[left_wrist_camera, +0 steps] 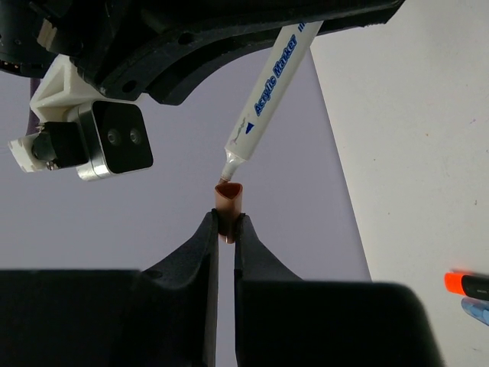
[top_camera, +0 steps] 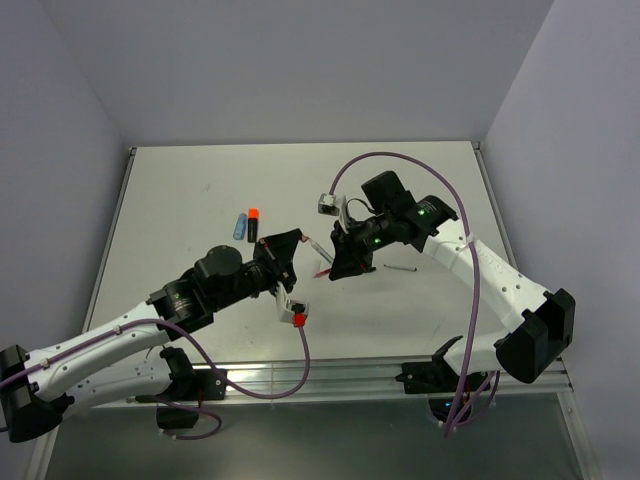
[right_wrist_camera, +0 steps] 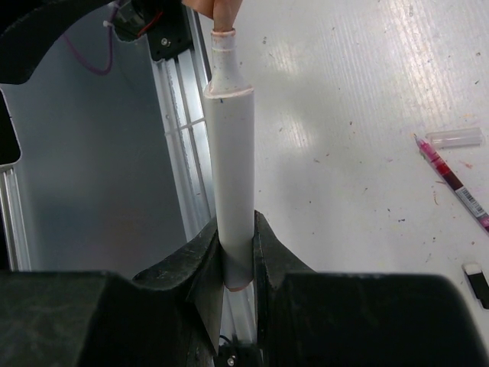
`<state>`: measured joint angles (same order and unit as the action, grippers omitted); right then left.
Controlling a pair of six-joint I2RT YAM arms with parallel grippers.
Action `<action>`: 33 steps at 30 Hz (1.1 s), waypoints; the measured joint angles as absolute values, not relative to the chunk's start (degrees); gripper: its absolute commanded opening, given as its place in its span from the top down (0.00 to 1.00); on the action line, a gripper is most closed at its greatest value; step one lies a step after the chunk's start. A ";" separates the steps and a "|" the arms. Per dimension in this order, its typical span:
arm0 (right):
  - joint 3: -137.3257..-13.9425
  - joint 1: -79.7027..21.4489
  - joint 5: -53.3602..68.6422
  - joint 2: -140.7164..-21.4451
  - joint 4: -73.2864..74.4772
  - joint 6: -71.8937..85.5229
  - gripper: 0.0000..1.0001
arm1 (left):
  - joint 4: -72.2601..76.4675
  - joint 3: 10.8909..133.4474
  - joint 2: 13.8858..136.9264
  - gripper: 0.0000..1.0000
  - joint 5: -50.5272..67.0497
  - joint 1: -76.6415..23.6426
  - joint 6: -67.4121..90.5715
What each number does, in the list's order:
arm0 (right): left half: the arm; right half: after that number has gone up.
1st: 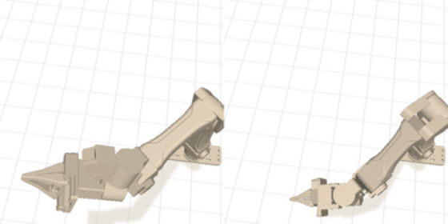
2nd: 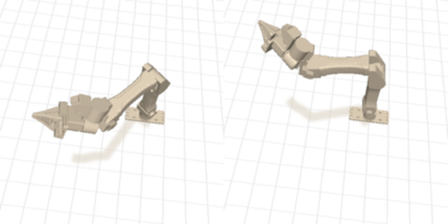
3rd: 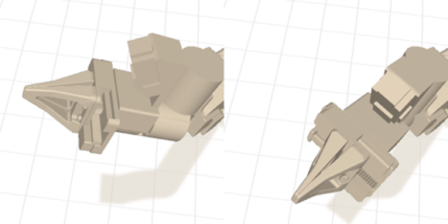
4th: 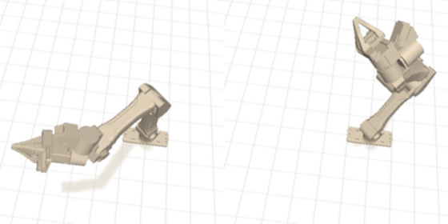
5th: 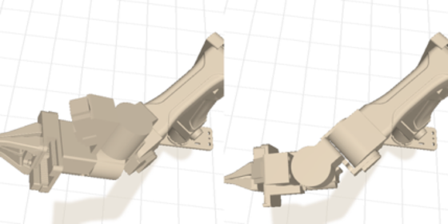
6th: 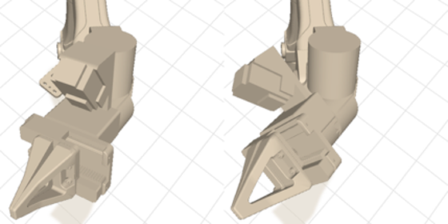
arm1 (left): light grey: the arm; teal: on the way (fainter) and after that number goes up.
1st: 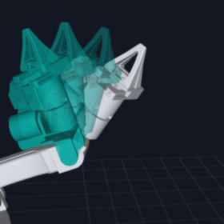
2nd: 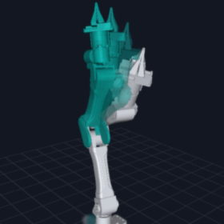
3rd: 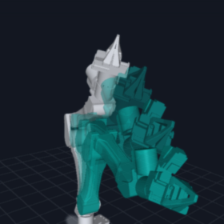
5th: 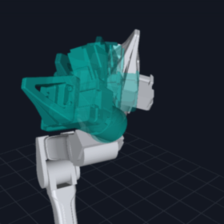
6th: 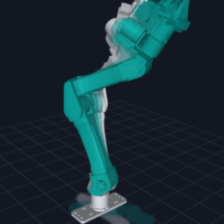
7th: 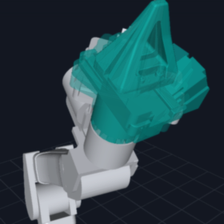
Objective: Insert the pens into the pen caps
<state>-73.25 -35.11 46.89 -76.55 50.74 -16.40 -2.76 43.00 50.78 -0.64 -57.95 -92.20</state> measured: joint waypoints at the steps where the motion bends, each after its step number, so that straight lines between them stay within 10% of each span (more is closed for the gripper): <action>1: -73.25 -35.11 46.81 -76.55 50.74 -16.40 1.00 | -2.74 43.09 50.78 1.00 -0.64 -57.98 -91.94; 33: -73.25 -35.11 45.50 -76.55 51.90 -17.45 1.00 | -2.61 45.71 52.56 1.00 -0.25 -57.45 -87.24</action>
<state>-73.25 -35.11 45.50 -76.55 51.90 -17.45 -2.61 45.71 52.56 -0.25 -57.45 -87.24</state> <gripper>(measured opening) 0.226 0.116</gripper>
